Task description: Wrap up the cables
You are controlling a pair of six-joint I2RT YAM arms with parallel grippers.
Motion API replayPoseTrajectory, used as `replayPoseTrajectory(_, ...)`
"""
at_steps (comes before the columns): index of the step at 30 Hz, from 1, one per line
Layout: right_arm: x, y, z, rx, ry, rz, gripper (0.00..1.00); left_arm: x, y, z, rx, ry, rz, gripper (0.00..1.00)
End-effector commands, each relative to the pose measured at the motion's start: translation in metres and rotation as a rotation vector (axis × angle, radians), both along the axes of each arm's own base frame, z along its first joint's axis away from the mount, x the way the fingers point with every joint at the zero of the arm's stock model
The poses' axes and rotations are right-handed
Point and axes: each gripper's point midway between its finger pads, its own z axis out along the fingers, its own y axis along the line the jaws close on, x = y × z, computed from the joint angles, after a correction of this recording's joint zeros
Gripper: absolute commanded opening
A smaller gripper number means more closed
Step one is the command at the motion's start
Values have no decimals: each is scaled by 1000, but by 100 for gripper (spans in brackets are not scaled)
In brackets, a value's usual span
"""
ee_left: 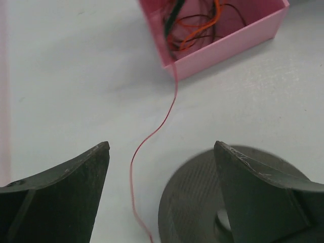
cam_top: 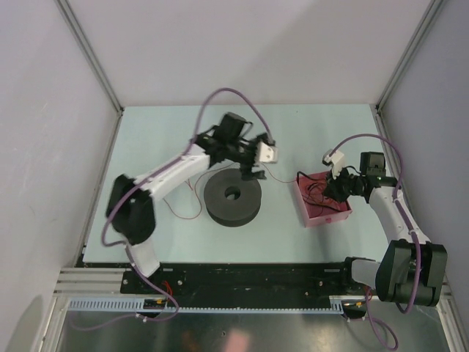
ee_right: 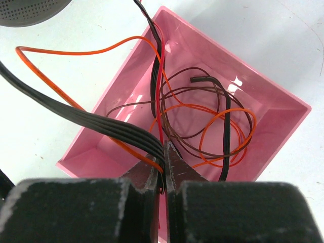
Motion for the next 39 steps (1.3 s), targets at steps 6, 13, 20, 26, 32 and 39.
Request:
replayPoseTrajectory(6, -4, 4, 4, 34, 7, -6, 0, -13, -102, -80, 22, -131, -361, 85)
replayPoseTrajectory(13, -6, 5, 3, 63, 29, -14, 0, -1, -130, -132, 105, -204, -353, 74)
replayPoseTrajectory(20, -8, 6, 1, 75, 41, -12, 0, 8, -131, -140, 102, -214, -314, 60)
replayPoseTrajectory(26, -9, 3, -1, 73, 44, -8, 0, -5, -109, -109, 29, -214, -333, 61)
replayPoseTrajectory(32, -9, 1, -7, 82, 60, -8, 0, 20, -102, -104, 40, -247, -266, 65)
replayPoseTrajectory(39, -6, 1, -7, 95, 56, -10, 0, 48, -124, -128, 70, -271, -217, 66)
